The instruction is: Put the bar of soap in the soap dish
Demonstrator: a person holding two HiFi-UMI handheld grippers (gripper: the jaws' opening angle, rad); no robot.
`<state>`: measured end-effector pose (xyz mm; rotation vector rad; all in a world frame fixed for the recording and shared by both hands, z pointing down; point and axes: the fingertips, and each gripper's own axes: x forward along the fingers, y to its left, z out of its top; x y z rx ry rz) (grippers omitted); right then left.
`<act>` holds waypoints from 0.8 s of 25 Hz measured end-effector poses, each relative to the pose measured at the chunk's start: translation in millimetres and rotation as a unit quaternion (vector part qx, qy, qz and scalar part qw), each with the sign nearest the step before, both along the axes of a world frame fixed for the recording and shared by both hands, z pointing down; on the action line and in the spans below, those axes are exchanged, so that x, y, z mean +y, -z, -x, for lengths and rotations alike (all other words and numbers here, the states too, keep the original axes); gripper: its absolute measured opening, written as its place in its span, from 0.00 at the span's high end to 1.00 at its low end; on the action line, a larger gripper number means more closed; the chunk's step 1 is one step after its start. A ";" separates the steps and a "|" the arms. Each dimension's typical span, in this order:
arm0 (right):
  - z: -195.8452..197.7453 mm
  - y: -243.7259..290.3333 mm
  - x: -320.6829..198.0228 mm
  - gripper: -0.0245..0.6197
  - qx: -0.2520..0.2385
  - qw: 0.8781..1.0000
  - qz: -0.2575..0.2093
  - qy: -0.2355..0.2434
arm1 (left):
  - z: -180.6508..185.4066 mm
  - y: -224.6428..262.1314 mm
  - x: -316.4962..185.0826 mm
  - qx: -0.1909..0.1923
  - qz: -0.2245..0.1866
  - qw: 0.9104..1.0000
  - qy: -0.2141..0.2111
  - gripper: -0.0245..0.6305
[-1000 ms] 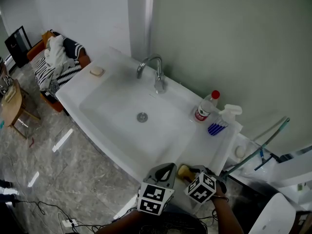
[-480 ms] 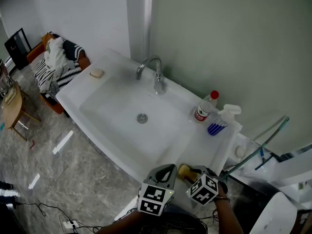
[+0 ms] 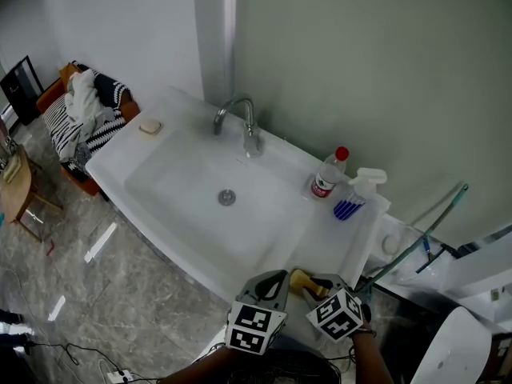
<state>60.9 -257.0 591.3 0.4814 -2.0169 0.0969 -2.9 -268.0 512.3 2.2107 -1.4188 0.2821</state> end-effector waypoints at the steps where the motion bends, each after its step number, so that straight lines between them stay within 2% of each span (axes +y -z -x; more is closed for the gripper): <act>1: -0.4 2.1 -0.1 0.81 -0.005 1.000 -0.002 -0.006 | -1.0 0.8 0.0 -0.001 -0.001 1.000 -0.003 0.95; 8: -0.6 16.1 2.7 0.86 -0.046 0.997 -0.013 -0.063 | -5.7 1.0 6.0 -0.002 0.000 1.000 -0.026 0.95; 20: 0.9 37.7 9.3 0.92 -0.097 0.983 -0.041 -0.152 | -10.6 8.1 13.7 -0.007 -0.015 0.997 -0.080 0.95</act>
